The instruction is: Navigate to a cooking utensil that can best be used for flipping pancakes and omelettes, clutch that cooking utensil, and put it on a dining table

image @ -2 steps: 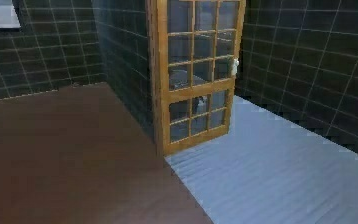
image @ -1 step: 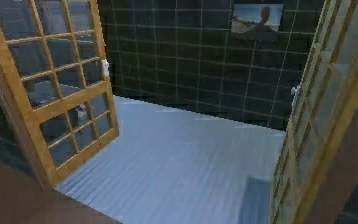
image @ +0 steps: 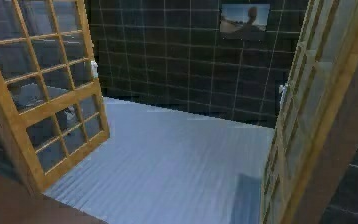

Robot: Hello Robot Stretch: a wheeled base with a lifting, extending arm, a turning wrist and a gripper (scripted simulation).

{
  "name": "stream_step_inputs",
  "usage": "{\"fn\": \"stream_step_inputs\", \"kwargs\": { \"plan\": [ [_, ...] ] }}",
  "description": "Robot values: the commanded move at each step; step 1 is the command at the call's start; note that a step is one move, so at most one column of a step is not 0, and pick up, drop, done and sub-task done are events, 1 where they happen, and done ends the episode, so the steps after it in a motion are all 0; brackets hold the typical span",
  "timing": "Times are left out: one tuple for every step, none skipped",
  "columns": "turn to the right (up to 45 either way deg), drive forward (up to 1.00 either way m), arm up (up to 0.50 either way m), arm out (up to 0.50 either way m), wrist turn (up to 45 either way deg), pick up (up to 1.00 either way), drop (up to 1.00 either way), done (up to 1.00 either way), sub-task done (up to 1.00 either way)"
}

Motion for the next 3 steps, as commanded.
{"fn": "stream_step_inputs", "kwargs": {
  "plan": [
    [0.0,1.0,0.0,0.0,0.0,0.0,0.0,0.0,0.0],
    [0.0,0.45,0.0,0.0,0.0,0.0,0.0,0.0,0.0],
    [42.0,0.0,0.0,0.0,0.0,0.0,0.0,0.0,0.0]
  ]
}}
